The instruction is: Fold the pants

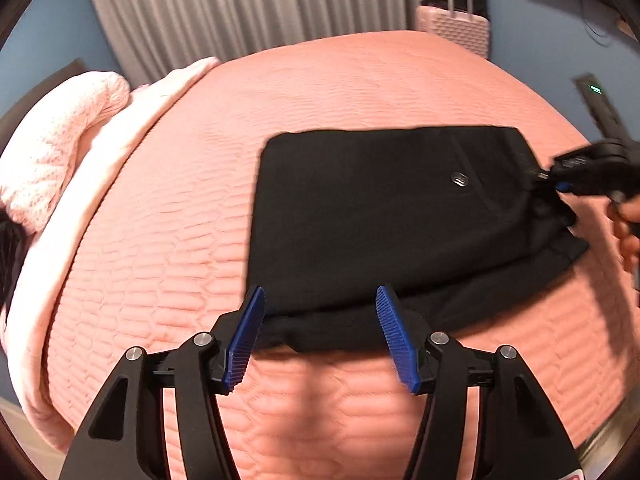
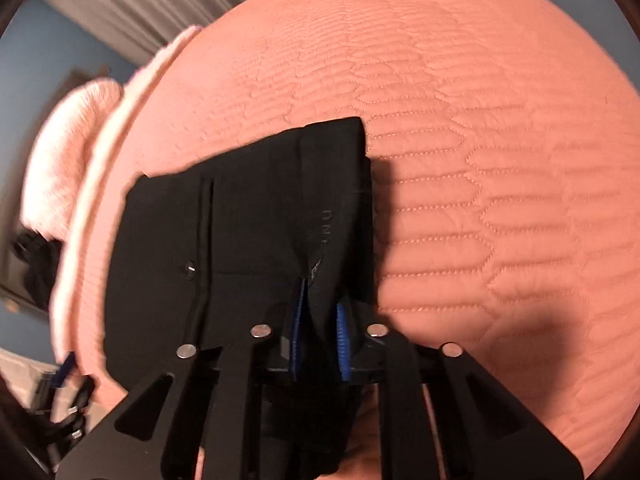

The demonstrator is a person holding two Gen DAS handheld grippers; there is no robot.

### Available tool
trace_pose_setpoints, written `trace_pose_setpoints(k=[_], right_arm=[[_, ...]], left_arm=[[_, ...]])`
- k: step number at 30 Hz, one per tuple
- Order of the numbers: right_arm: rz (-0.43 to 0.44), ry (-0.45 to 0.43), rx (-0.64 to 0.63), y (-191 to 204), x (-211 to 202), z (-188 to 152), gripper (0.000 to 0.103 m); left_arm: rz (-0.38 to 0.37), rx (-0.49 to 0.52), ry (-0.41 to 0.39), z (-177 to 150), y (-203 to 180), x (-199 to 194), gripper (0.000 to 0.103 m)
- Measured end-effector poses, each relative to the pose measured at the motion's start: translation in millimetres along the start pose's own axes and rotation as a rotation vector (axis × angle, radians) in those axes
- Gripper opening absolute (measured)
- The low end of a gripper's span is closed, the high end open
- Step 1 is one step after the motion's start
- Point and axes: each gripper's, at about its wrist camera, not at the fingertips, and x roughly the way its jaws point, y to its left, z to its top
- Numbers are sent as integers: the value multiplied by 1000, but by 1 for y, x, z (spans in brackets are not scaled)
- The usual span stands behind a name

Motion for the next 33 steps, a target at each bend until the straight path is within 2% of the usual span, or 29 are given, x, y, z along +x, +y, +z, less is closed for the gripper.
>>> trace_pose_setpoints(k=[2,4,5,7,10,11,14,17,18,20,22,25,26,29,31,33], right_arm=[[-130,-64,-16,0,-23,-7,34],[-240,-184,-44,7,-54,-17,34],[-216,-217,-60,17,-64,-19,34],[-112,-242,-108,50,-72,-18,32],[-73,-238,-260,109,-52,-3,26],[-66,-230,-288,122,-40,2,25],[-27,-148,-277,133,3,14,24],[-85,-117,-281,120,17,7,24],[-89,-114,-274,114,17,4,25],[-19,-95,-246,111,14,6,25],[43,-78,-261,123,17,34,25],[195,9,-333,165,40,80,25],[217,31,-360,185,54,98,25],[167,138,-509,241,105,130,25],[124,212,-642,278,131,132,26],[67,242,-768,306,146,126,27]], left_arm=[[40,-7,-16,5,12,1,57],[62,-21,-20,15,27,6,57],[74,-33,-23,23,35,10,57],[83,-64,-36,46,49,21,57],[123,-79,-78,98,57,49,57],[143,-79,-67,114,59,62,57],[151,-103,35,154,74,111,57],[105,-93,153,168,88,154,57],[105,-111,169,169,96,159,56],[69,-160,118,165,112,145,56],[19,-175,62,152,117,124,56],[-79,-156,57,116,97,105,56],[-108,-146,60,103,84,101,56],[-129,-93,100,68,45,96,56],[-83,-7,121,50,20,100,57],[-3,46,84,40,6,100,58]])
